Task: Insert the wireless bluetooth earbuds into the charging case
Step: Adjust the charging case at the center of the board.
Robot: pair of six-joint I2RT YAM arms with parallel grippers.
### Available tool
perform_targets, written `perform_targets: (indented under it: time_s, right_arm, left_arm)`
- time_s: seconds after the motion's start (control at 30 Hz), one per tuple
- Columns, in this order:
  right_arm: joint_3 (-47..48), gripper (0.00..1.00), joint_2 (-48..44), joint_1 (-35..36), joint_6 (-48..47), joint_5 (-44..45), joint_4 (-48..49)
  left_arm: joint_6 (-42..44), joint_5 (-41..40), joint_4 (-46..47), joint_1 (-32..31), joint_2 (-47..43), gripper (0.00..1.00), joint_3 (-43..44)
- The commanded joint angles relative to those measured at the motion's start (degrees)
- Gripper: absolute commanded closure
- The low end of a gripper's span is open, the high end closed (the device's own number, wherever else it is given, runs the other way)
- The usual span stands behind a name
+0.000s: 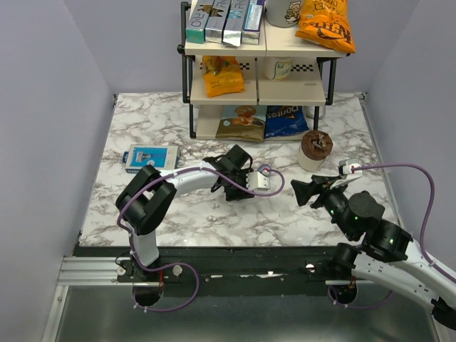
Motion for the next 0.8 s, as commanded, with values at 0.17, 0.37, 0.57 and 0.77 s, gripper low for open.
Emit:
perform_targets:
  time_s: [0.17, 0.37, 0.57, 0.77]
  right_arm:
    - [0.5, 0.20, -0.6, -0.1, 0.3, 0.8, -0.9]
    - [-0.1, 0.20, 1.1, 0.0, 1.6, 0.3, 0.4]
    - [-0.1, 0.20, 2.4, 0.0, 2.3, 0.1, 2.2]
    - [-0.3, 0.20, 2.5, -0.1, 2.3, -0.4, 3.2]
  left_arm:
    - [-4.1, -6.1, 4.8, 1.7, -14.1, 0.28, -0.3]
    - [-26.5, -27.3, 9.4, 2.1, -17.2, 0.45, 4.2]
    - [-62.6, -22.5, -11.2, 9.1, -6.1, 0.86, 19.5]
    - [-78.2, -17.9, -8.7, 8.9, -8.4, 0.29, 11.0]
